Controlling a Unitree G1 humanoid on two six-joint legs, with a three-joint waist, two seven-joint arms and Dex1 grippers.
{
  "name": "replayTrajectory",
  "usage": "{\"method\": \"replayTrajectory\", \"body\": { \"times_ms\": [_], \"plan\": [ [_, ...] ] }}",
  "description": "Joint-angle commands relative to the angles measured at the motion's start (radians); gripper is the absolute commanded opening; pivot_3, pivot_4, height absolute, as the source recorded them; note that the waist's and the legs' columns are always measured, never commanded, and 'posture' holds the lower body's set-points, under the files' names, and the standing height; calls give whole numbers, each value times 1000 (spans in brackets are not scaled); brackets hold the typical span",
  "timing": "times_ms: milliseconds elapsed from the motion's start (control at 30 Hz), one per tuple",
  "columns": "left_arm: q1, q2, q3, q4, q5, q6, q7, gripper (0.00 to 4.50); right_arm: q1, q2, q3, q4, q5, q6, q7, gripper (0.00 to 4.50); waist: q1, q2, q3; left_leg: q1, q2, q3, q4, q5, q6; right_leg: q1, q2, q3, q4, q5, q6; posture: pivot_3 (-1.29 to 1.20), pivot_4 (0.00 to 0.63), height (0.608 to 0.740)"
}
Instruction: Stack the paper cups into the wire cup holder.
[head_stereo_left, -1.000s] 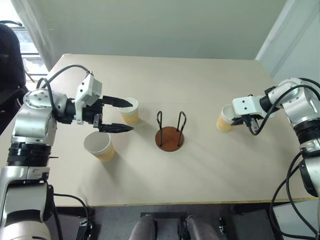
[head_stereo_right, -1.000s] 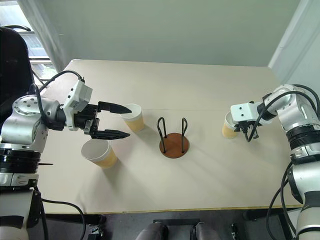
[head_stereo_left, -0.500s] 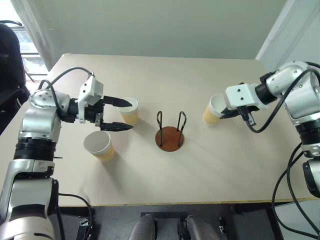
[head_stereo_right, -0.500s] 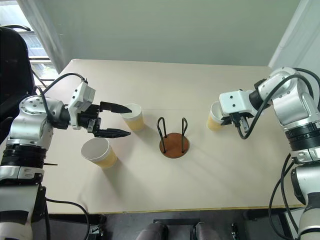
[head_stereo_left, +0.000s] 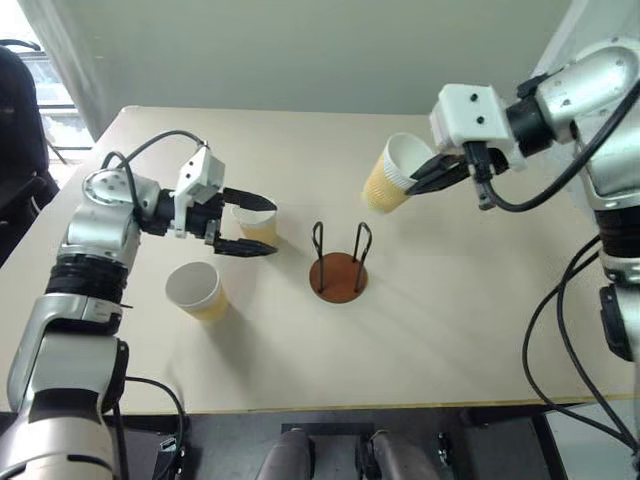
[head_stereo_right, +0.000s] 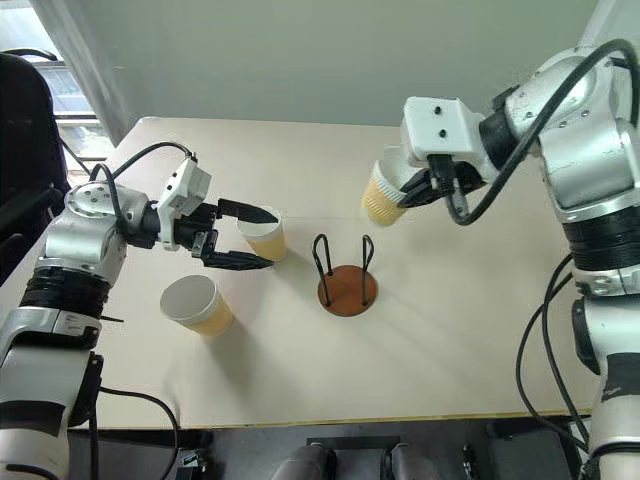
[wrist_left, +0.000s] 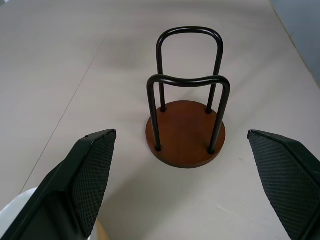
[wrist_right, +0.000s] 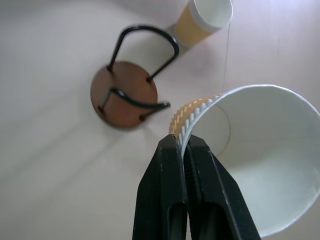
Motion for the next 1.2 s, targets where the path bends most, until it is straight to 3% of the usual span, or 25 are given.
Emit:
{"method": "replayTrajectory", "body": {
  "times_ms": [33,233,1200],
  "plan": [
    [-35,-5,-3,15,-21,-32,-44,4500,-25,25,-11,-65,26,53,-20,50,0,0,0,-1,0,0,0,1,0,-1,0,0,0,0,0,0,150,740],
    [-30,-2,-9,16,-27,-44,-44,4500,-5,70,-7,-72,35,75,-52,50,0,0,0,-3,0,0,1,3,0,-2,0,0,0,0,0,0,150,740],
    [-13,31,0,1,-42,-35,-44,4500,89,78,44,-172,54,94,-52,50,-1,0,0,-4,0,0,7,4,1,-2,0,0,2,0,1,0,150,740]
  ]
}}
